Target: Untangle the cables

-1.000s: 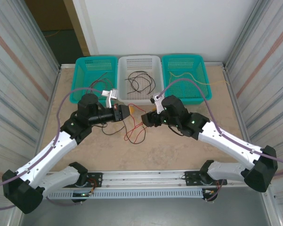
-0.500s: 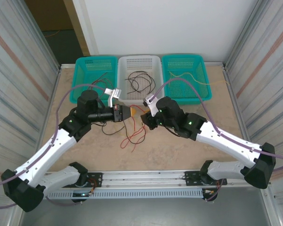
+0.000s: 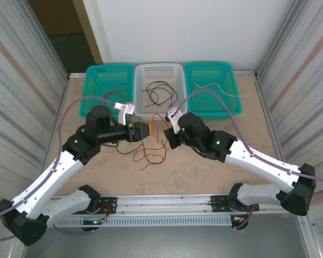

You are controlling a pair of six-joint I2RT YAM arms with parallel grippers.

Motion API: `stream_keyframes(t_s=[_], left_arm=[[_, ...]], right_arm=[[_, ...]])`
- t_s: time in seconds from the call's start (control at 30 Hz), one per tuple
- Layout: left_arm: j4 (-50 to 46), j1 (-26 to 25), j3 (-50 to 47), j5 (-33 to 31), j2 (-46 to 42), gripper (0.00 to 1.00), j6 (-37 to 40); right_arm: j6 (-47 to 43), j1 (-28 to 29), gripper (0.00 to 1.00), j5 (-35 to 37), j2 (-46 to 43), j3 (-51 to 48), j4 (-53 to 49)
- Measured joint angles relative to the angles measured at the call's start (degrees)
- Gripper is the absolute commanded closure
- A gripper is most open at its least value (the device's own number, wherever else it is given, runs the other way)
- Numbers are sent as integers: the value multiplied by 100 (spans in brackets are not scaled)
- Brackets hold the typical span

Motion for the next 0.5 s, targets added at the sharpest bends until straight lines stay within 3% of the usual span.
stream_keyframes(t_s=[0.17, 0.37, 0.43, 0.5], left_arm=[[356, -522, -358, -376, -254, 35, 22], [719, -793, -398, -546, 186, 48, 48], [811, -807, -398, -579, 286, 57, 63], [876, -807, -398, -614, 321, 74, 81]], right_arm=[[151, 0, 100, 92, 0, -2, -81], [208, 55, 100, 94, 4, -2, -105], [221, 66, 100, 94, 9, -2, -105], [223, 66, 100, 98, 11, -2, -109]])
